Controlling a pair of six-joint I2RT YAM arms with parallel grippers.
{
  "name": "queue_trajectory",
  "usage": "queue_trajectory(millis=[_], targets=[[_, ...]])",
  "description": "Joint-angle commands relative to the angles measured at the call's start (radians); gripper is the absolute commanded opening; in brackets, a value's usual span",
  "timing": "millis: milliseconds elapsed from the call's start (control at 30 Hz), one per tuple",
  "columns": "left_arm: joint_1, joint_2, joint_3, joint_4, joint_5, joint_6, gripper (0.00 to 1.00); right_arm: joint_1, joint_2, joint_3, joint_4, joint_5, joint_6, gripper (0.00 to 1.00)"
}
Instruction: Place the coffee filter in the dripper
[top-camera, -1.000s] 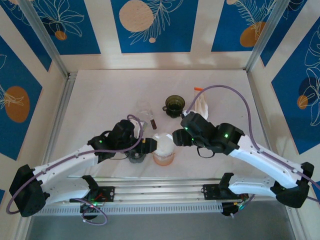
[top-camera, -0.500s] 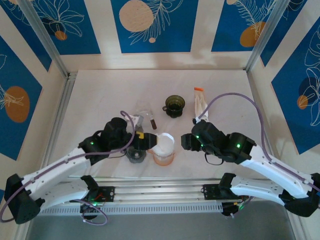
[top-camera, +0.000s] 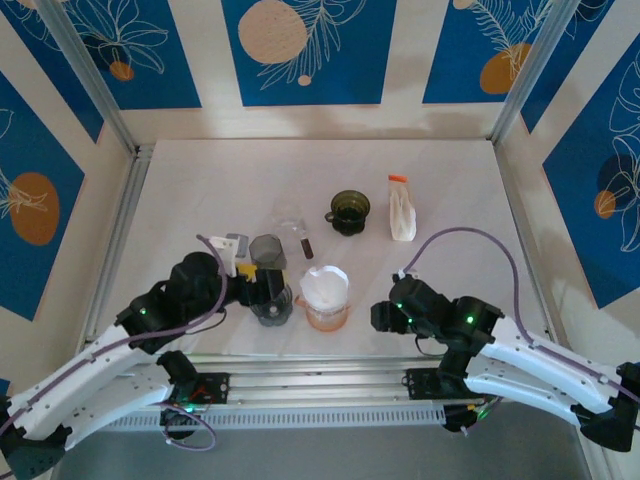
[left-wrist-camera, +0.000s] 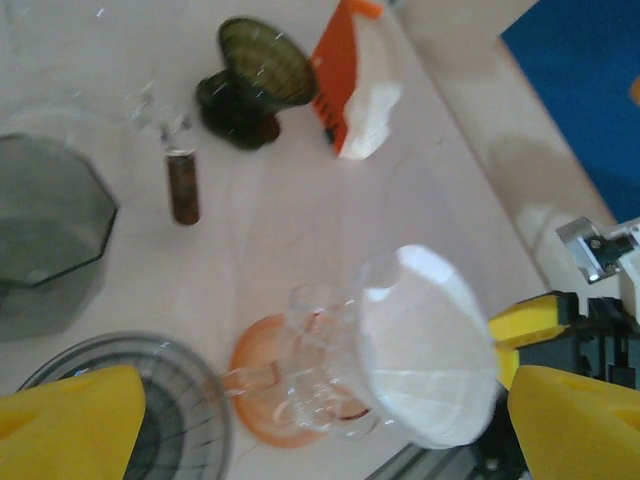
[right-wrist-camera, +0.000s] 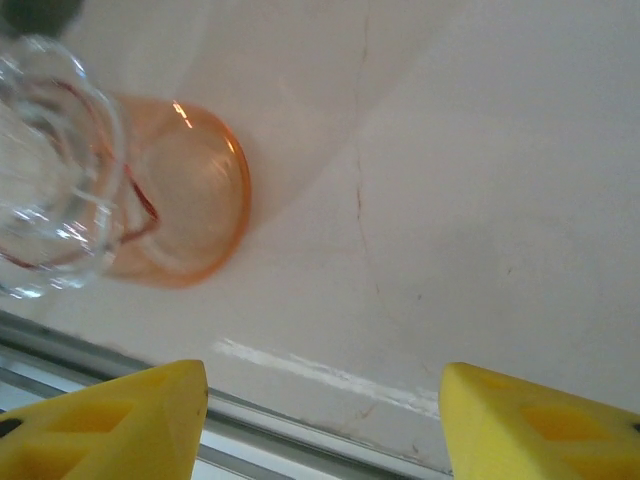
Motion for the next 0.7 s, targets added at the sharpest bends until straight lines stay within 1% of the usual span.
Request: queue_trajectory(millis=[0,67,167,267,433,500,600,667], targets=[[0.083,0.021,-0.028,-0.050,0.005,0.009,0.91,0.000,-0.012,-0.041,0.086,-0.081,0.035,0.62],[0.146,0.071,-0.017,-0.066,0.017,0.024,0.87,0.000,-0.011,-0.059,0.094,-0.090,0.037,0.62],[0.254,0.154,-0.015,-0.051,0.078,0.025,0.79,0.001,-0.011,-0.073,0.098,-0.099,0.039,0.61],[0.327,0.198,-0.028,-0.021,0.083,0.027,0.79,0.002,-0.009,-0.106,0.124,-0.122,0.053,0.60],[0.399,0.299,-0.030,0.045,0.088,0.054,0.80,0.003,-0.005,-0.169,0.212,-0.166,0.064,0.56],[0.430,0.344,-0.036,0.103,0.090,0.051,0.79,0.003,0.000,-0.183,0.237,-0.174,0.064,0.56],[0.461,0.434,-0.031,0.178,0.097,0.055,0.74,0.003,0.016,-0.192,0.262,-0.183,0.060,0.55],[0.465,0.493,-0.020,0.212,0.101,0.059,0.70,0.003,0.026,-0.194,0.275,-0.187,0.058,0.55]])
